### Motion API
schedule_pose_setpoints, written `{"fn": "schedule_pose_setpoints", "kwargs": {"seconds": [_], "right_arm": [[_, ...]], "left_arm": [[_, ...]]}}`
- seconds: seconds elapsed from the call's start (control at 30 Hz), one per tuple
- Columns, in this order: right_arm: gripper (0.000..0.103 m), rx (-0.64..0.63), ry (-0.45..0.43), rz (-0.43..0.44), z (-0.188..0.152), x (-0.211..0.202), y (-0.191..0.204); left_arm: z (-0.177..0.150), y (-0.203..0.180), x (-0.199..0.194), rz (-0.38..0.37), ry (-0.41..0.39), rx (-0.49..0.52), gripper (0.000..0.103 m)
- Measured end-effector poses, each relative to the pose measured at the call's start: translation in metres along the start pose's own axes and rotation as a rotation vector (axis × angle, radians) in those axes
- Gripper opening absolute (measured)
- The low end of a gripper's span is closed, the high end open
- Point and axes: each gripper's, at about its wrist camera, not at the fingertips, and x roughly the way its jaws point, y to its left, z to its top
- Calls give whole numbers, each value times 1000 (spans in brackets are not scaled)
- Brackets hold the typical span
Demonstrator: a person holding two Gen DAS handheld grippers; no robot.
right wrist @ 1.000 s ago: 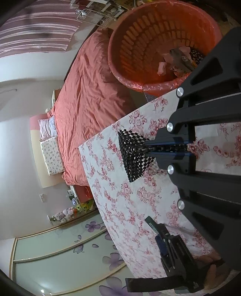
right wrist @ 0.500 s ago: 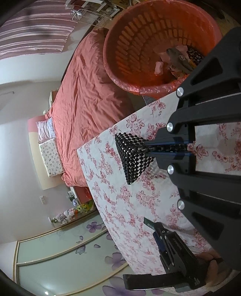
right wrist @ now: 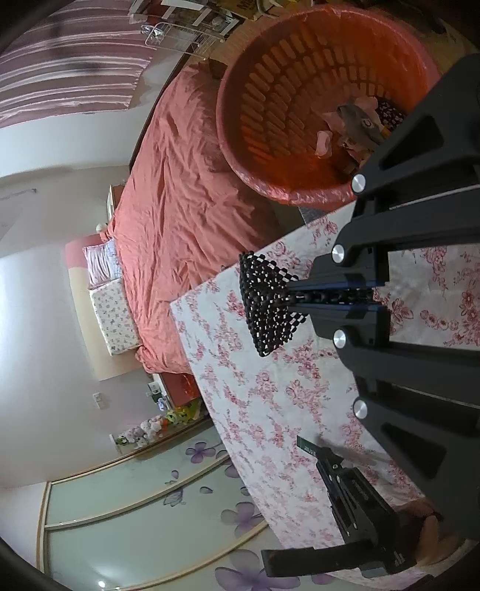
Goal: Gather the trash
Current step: 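Grasp the green lip-gel tube with the left tool while the right tool holds the mesh pad, then carry the tube and mesh pad over the orange basket and release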
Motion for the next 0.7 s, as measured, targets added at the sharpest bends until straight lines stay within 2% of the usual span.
{"fn": "schedule_pose_setpoints", "kwargs": {"seconds": [0.33,0.7], "right_arm": [[7,15,-66,11,9,-30,-9],[7,80,-170,-35,12,-77,-51]], "left_arm": [[18,-24,-30,-60,-75,21,20],[30,-95,-65,-208,-146,117,20]]}}
